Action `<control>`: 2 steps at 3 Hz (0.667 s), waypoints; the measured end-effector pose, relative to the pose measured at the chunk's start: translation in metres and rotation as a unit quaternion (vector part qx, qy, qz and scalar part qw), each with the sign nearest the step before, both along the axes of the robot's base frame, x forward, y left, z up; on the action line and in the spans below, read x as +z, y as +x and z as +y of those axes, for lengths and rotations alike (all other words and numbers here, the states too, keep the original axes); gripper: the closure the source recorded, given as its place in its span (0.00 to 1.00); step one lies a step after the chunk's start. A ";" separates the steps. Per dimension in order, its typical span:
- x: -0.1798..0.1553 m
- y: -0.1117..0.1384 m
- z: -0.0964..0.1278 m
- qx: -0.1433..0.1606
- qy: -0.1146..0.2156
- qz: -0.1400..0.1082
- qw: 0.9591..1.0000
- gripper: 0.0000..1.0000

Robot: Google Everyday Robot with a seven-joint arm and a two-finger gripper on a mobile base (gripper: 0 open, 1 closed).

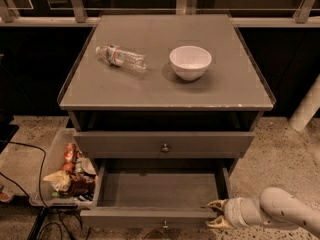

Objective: Open middle drawer

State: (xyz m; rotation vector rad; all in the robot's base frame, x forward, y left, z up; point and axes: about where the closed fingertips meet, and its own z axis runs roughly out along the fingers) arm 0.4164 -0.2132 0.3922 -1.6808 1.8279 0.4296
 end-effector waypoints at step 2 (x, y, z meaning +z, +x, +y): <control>0.000 -0.010 -0.001 -0.002 0.002 0.002 1.000 1.00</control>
Offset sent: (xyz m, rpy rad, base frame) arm -0.2275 -0.0183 -0.0378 0.0692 0.0598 -0.0292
